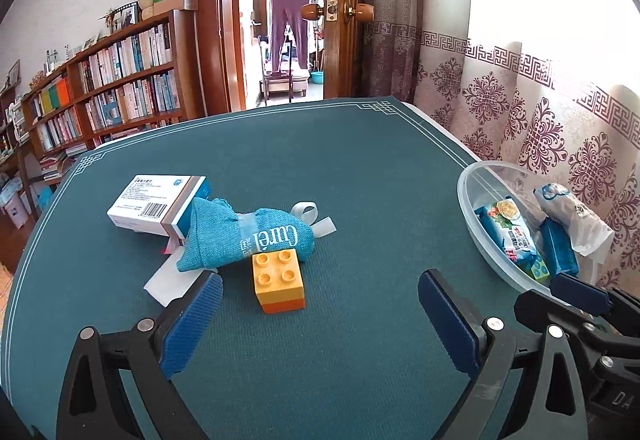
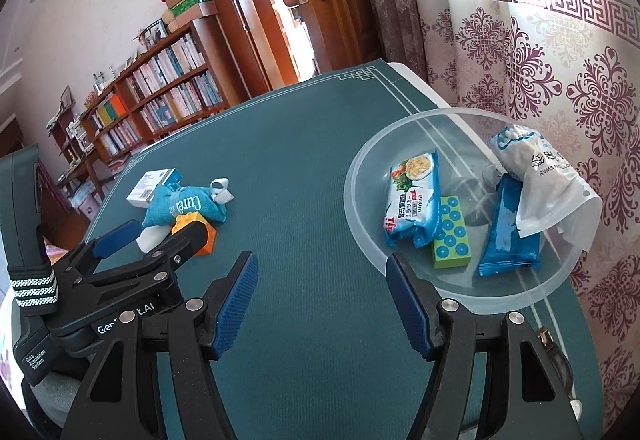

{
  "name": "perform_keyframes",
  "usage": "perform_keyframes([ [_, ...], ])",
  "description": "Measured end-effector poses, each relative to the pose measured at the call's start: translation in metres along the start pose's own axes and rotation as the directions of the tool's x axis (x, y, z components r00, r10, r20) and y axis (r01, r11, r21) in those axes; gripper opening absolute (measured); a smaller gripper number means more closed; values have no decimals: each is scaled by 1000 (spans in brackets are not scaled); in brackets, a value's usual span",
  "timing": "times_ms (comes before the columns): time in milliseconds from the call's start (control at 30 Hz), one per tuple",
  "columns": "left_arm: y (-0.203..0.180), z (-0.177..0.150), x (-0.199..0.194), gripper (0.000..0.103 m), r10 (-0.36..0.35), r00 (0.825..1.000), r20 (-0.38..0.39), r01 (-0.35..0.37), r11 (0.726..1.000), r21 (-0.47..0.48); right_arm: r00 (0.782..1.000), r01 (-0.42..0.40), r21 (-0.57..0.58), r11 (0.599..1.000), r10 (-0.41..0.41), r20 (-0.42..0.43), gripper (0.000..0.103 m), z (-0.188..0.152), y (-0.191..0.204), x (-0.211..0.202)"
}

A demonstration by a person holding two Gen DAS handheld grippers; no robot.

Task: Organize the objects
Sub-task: 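Withdraw both open grippers from the bowl toward the table items, then grasp the white sponge with the left gripper while the right grasps the orange Lego brick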

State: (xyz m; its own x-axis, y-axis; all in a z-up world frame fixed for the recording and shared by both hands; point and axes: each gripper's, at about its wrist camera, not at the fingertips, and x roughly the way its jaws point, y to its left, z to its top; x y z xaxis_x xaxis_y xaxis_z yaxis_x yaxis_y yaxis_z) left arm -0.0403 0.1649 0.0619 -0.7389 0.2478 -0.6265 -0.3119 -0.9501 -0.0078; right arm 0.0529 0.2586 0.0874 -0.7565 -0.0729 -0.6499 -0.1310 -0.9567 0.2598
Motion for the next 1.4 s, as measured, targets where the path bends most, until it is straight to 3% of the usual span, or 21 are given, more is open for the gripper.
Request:
perform_keyframes([
  [467, 58, -4, 9, 101, 55, 998, -30, -57, 995, -86, 995, -62, -37, 997, 59, -79, 68, -15, 43, 36],
  [733, 101, -12, 33, 101, 87, 989, -120, -105, 983, -153, 990, -89, -47, 995, 83, -111, 68, -24, 52, 46],
  [1133, 104, -11, 55, 100, 109, 981, -161, -125, 988, -93, 988, -104, -43, 994, 99, -120, 68, -25, 53, 50],
  [1400, 102, -12, 63, 75, 55, 984, -172, -69, 995, -76, 987, -109, -55, 993, 101, -128, 68, -26, 60, 54],
])
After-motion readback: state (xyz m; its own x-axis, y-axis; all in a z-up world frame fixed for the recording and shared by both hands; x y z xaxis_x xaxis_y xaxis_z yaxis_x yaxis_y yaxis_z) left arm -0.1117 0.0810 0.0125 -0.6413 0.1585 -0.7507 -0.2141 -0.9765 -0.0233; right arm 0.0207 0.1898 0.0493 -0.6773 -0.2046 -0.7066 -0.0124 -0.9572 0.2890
